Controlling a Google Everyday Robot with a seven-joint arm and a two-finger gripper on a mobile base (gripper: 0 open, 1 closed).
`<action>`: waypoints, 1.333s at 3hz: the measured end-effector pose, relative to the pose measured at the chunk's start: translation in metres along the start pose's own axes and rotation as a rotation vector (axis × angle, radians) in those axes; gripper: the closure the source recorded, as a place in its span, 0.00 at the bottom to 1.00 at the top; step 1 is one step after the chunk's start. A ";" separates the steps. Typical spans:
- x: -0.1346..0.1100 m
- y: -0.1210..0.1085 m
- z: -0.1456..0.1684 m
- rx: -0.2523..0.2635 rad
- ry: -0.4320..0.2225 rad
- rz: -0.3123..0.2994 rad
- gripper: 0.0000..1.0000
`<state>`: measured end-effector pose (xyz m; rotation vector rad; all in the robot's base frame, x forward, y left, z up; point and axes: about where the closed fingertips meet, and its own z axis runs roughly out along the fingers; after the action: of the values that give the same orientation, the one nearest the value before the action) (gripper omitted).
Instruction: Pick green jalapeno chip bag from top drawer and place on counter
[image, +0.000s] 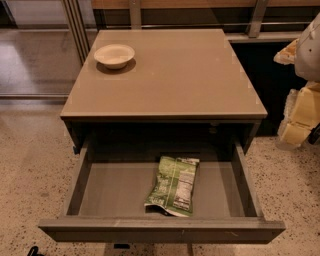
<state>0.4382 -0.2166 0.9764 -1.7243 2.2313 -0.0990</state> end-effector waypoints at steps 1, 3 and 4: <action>0.000 0.000 0.000 0.000 0.000 0.000 0.00; 0.007 0.027 0.026 0.116 -0.062 0.263 0.00; 0.023 0.041 0.078 0.137 -0.076 0.472 0.00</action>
Offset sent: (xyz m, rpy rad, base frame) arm 0.0146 -0.0020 -0.0536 0.3122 -0.3405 -0.4959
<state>0.4179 -0.2165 0.8877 -1.0790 2.4438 -0.0728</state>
